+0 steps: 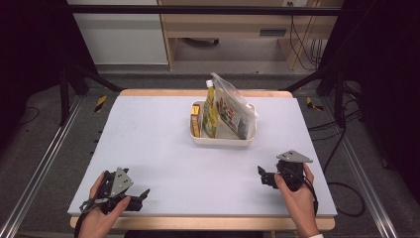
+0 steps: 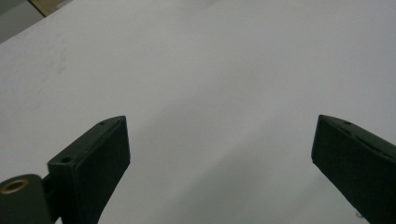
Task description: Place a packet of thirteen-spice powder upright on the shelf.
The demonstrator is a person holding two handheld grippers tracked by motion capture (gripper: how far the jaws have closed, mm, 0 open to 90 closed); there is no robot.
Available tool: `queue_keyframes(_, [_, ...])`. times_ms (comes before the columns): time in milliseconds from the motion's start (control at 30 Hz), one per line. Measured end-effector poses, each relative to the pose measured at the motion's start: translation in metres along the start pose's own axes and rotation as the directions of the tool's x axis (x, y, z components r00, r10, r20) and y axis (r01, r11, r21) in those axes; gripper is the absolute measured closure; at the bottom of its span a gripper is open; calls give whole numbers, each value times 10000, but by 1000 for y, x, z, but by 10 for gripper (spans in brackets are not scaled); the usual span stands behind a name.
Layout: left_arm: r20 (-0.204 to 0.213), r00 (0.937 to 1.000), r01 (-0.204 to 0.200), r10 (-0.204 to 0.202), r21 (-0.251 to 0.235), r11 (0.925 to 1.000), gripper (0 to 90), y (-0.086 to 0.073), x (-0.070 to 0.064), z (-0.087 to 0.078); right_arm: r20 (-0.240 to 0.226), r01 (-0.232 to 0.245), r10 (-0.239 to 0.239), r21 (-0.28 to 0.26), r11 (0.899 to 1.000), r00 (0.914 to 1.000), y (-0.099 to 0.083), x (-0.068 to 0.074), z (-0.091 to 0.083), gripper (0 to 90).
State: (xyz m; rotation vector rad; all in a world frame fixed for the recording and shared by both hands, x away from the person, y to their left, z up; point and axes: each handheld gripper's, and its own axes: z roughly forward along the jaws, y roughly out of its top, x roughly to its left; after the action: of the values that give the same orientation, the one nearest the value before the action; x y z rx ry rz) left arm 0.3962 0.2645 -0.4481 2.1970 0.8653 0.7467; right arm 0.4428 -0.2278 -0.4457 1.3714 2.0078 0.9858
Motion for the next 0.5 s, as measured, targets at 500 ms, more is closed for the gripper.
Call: queue_keyframes(500, [-91, 9999, 46, -45, 80, 10000, 40, -1, 1, 0, 266, -535, 536, -55, 9986, 9982, -14, -19, 10, 78])
